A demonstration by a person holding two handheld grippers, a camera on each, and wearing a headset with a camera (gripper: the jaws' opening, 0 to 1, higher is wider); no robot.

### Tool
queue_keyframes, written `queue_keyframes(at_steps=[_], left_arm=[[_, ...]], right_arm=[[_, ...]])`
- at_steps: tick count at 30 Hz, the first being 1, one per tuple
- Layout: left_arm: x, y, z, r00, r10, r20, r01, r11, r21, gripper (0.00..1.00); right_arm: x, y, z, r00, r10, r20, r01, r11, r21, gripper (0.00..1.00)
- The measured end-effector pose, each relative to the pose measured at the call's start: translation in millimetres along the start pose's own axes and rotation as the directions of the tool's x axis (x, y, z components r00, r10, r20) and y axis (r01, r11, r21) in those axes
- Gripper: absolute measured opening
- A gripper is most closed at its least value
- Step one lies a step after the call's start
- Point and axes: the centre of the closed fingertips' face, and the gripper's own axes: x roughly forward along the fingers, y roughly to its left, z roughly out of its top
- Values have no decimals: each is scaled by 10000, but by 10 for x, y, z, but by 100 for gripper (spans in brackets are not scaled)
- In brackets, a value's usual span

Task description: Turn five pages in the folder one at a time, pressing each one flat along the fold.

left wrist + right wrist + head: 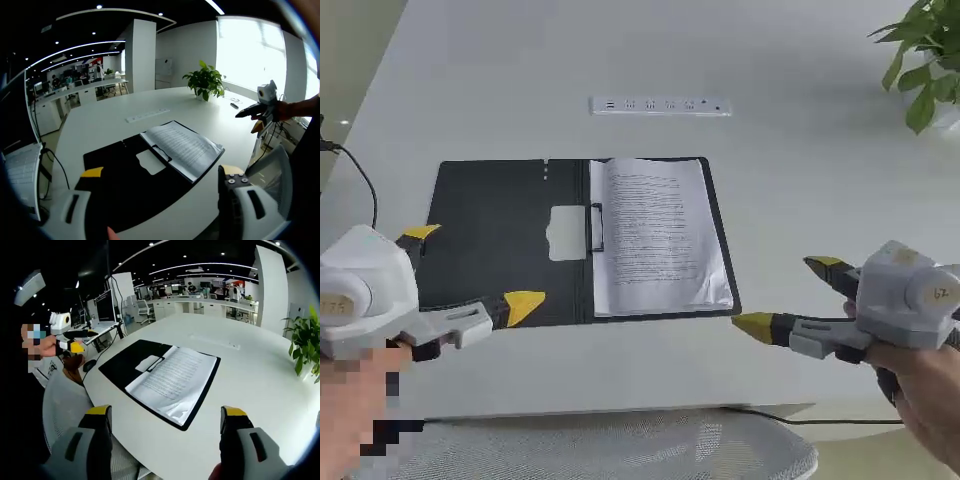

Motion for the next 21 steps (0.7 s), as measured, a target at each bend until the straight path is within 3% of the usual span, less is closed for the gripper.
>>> queue_keyframes(at_steps=[21], left_arm=[[12,22,48,9997,42,221,-39,9999,-114,92]], right_arm=[[-20,10,-42,10000,-43,6,43,9998,216,88]])
